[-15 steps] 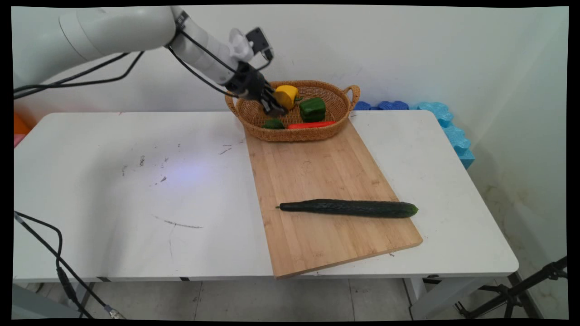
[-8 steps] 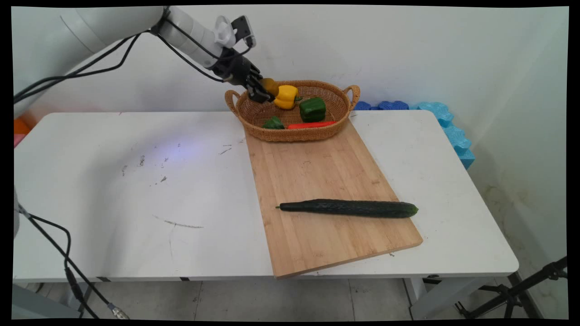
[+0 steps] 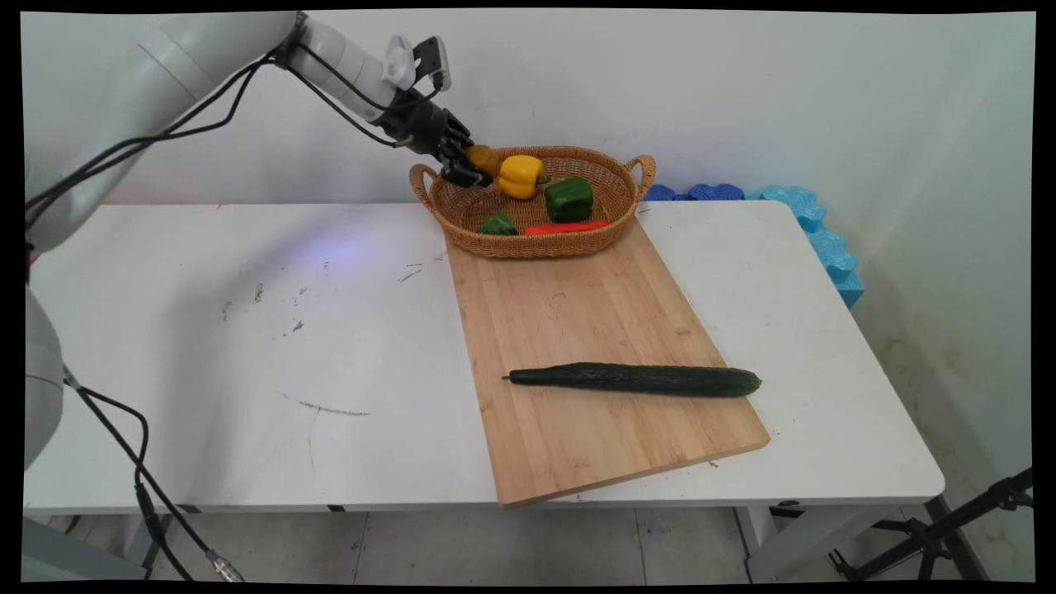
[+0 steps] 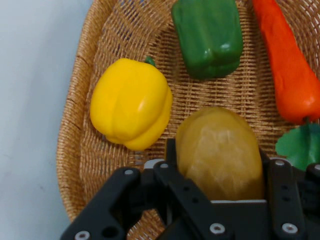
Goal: Place the picked object in the vegetable basket
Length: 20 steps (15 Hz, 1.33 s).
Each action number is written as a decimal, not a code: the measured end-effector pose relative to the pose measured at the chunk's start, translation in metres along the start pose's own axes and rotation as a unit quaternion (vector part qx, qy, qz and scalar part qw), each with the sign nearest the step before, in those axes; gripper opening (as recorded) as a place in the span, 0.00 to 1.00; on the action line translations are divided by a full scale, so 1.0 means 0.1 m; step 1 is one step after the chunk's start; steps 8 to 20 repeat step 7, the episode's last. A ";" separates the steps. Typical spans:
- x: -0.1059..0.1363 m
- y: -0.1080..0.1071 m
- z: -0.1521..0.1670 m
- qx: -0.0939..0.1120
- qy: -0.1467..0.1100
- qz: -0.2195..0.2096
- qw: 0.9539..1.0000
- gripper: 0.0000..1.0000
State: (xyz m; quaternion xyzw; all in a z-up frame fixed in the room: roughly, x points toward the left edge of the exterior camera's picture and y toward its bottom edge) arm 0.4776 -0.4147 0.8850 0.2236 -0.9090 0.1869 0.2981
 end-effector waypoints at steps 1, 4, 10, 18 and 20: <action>-0.04 -0.04 0.03 -0.006 0.003 0.001 1.000 0.00; -0.11 -0.13 0.10 -0.019 0.009 0.004 1.000 1.00; -0.17 -0.19 0.16 -0.033 0.017 0.007 0.999 1.00; -0.17 -0.19 0.16 -0.033 0.017 0.007 0.999 1.00; -0.17 -0.19 0.16 -0.033 0.017 0.007 0.999 1.00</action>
